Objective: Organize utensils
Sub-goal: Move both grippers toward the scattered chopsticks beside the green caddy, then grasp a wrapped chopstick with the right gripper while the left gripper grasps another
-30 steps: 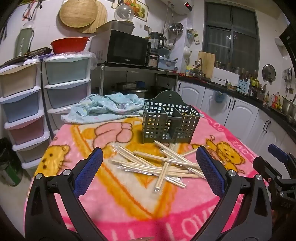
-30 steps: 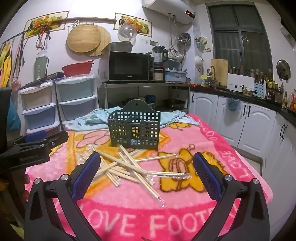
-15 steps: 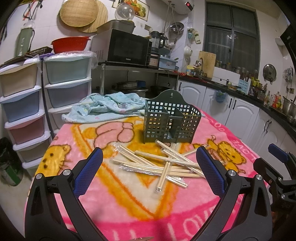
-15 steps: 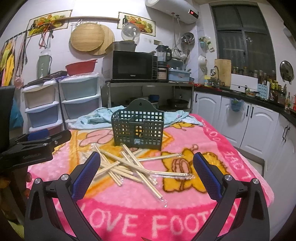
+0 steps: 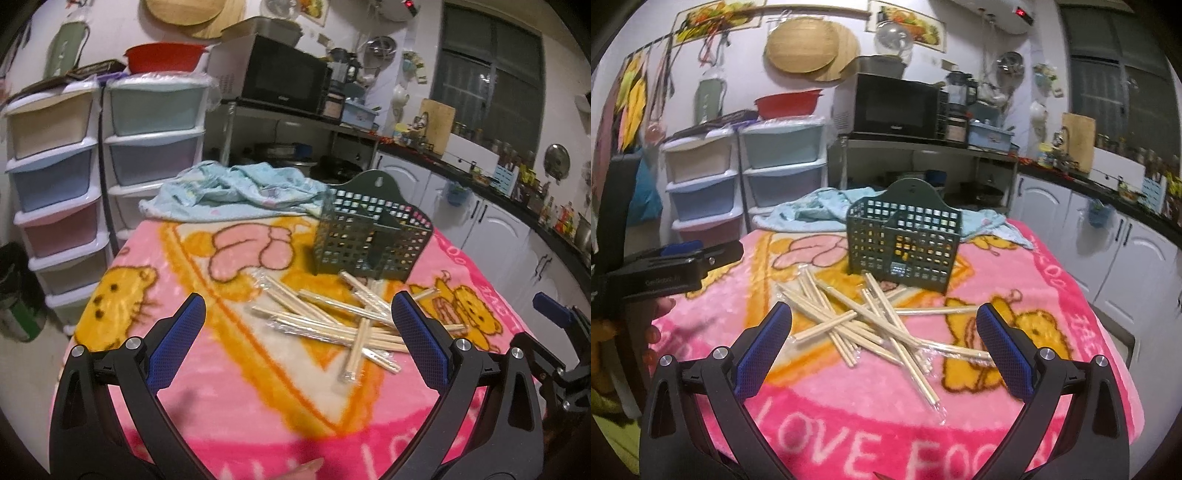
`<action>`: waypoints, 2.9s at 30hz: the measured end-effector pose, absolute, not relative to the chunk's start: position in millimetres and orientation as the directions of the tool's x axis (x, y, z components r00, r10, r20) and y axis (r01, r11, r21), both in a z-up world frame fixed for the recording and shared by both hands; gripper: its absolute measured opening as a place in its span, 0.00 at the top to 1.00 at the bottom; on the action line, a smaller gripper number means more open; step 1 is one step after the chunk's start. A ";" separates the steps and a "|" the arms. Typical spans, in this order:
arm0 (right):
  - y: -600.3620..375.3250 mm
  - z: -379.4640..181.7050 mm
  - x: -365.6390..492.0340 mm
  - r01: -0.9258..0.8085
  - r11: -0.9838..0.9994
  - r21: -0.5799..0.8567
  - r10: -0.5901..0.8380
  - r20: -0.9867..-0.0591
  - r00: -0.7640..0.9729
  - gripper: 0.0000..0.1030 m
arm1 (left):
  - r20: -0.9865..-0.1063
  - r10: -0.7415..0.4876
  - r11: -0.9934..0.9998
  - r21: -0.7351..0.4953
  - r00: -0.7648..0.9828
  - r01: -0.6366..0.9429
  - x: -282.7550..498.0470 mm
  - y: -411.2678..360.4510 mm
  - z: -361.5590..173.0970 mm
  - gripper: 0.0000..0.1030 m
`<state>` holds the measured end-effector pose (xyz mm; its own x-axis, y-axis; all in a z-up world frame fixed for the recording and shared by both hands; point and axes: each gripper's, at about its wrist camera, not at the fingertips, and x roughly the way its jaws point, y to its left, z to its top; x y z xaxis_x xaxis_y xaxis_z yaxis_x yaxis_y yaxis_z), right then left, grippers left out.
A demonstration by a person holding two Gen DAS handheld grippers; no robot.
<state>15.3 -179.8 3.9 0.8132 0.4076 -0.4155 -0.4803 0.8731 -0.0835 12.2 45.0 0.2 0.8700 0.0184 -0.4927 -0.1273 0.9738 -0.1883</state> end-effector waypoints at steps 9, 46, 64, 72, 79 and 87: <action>-144.8 11.0 41.7 -0.587 0.800 -0.123 0.474 -0.470 0.745 0.06 | -0.552 0.022 0.955 -0.234 0.834 -0.180 27.6 75.0 -5.6 0.10; -45.6 -67.4 182.2 -0.822 0.569 -0.038 0.479 -0.797 0.368 0.72 | -0.747 -0.357 0.780 -0.569 0.561 -0.260 124.4 133.8 -90.1 0.62; -16.3 -94.3 212.6 -0.861 0.505 0.051 0.457 -0.863 0.217 0.86 | -0.760 -0.349 0.759 -0.572 0.549 -0.310 142.7 141.5 -102.2 0.87; -20.5 -84.4 206.5 -0.860 0.509 0.042 0.482 -0.841 0.244 0.88 | -0.733 -0.364 0.762 -0.589 0.574 -0.269 141.5 142.3 -96.0 0.95; -32.2 -61.1 200.5 -0.844 0.536 0.008 0.507 -0.803 0.314 0.88 | -0.667 -0.354 0.798 -0.581 0.655 -0.160 135.1 130.6 -52.0 0.96; -65.9 -16.5 191.3 -0.795 0.607 0.005 0.558 -0.714 0.422 0.89 | -0.608 -0.352 0.862 -0.508 0.711 -0.008 139.4 97.5 5.6 0.96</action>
<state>191.3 -65.9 -16.5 0.4219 0.5585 -0.7142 -0.7950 0.6066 0.0047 139.4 97.5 5.6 0.7115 -0.3517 -0.6084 -0.0082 0.8615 -0.5077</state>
